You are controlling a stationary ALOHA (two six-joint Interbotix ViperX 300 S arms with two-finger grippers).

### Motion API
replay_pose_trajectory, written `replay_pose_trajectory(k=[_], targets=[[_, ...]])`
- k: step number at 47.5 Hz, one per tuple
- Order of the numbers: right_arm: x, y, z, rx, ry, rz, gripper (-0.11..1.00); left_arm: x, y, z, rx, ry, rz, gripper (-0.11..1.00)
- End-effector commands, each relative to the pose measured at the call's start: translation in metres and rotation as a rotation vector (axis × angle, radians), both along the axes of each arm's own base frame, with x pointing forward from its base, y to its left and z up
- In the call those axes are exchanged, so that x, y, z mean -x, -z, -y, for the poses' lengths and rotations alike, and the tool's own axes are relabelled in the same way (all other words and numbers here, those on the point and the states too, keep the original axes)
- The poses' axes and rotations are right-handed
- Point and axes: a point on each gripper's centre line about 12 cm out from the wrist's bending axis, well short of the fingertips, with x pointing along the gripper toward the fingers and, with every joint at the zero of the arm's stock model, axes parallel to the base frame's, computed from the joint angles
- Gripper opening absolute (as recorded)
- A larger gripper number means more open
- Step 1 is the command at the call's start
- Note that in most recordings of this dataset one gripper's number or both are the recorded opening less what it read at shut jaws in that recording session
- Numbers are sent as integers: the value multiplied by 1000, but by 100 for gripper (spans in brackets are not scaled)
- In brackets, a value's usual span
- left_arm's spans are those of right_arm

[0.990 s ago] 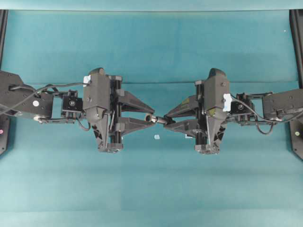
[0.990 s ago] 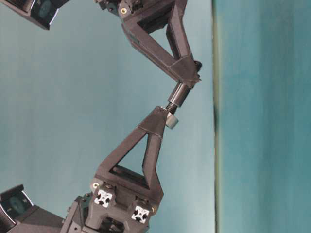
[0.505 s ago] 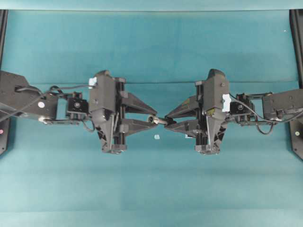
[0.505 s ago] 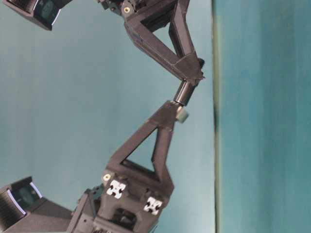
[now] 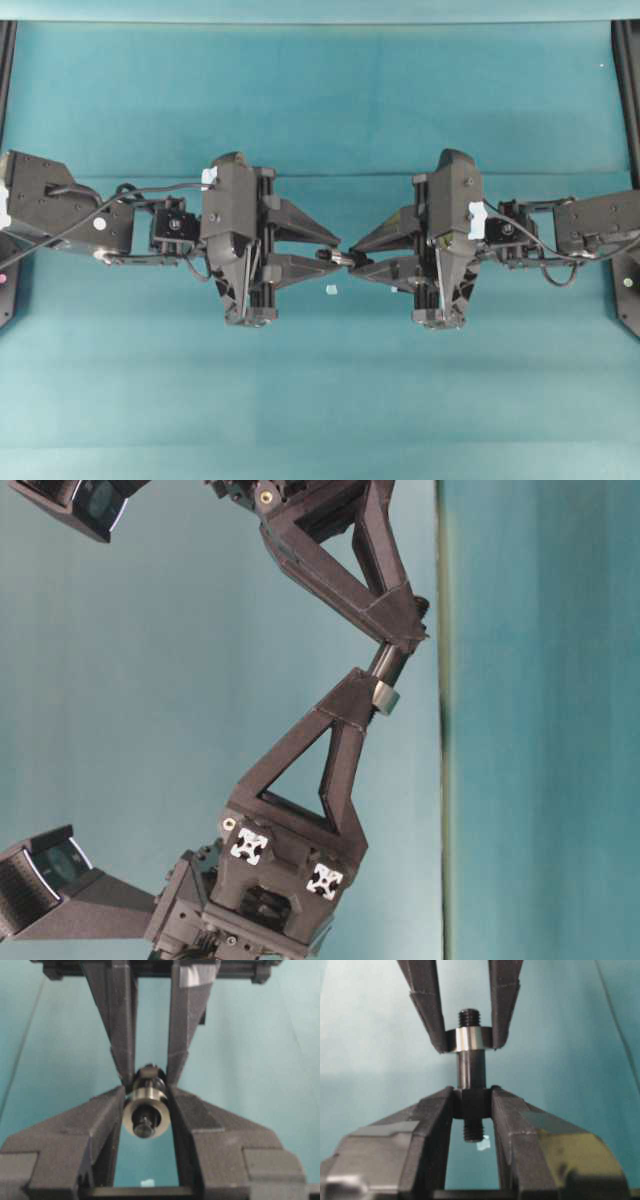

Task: Insert the washer onto the shaft with both hands.
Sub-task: 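Push the washer with the left gripper down onto the shaft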

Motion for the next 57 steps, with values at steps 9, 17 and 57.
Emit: replay_pose_trajectory(k=[9, 17, 57], targets=[[-5, -11, 0, -12, 7, 38, 1, -5, -7, 2, -1, 6, 26, 35], [-7, -11, 0, -11, 6, 43, 1, -9, -6, 3, -1, 7, 25, 34], [-11, -12, 0, -12, 7, 41, 0, -14, -6, 4, 1, 10, 28, 34]])
